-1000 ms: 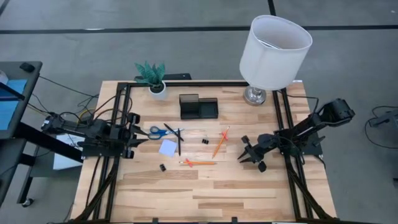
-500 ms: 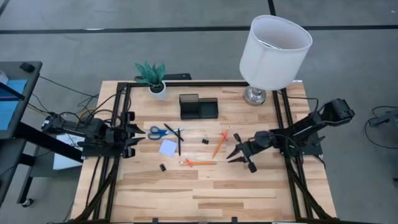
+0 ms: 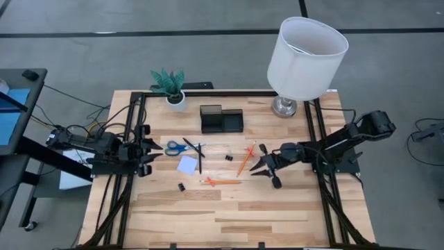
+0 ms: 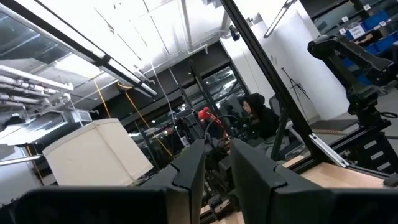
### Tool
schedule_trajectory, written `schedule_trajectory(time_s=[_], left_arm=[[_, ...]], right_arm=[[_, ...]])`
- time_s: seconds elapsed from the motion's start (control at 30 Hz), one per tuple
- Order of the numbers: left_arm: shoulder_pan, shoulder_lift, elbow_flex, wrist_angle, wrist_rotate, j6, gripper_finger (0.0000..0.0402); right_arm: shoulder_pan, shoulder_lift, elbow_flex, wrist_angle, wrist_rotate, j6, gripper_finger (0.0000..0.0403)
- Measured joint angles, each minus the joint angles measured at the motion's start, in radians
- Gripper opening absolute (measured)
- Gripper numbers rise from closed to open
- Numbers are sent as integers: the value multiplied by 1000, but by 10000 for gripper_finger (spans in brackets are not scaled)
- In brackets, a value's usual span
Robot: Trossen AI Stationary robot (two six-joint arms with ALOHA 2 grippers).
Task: Pick and place office supplies into organizer
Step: Put the top yellow pencil into the desk organizer
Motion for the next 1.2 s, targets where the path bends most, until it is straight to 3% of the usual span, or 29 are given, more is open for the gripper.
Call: schedule_trajectory(time_s=[0.13,0.27,0.43,0.57,0.93,1.1,1.2], left_arm=[[0,0,0,5,-2,68,71],[0,0,0,8,-4,134,71],[0,0,0,7,-5,174,71],[0,0,0,14,-5,226,71],[0,0,1,91,5,396,71],[0,0,1,99,4,383,71],[0,0,1,100,3,363,71]], right_arm=[[-38,-24,50,-129,24,-97,71],[-64,-79,173,-431,67,-200,71],[-43,-125,381,-866,240,-301,71],[-26,-125,517,-1098,407,-352,71],[-70,-22,719,-1348,652,-515,71],[-115,55,800,-1559,650,-531,70],[-142,109,840,-1652,563,-525,69]])
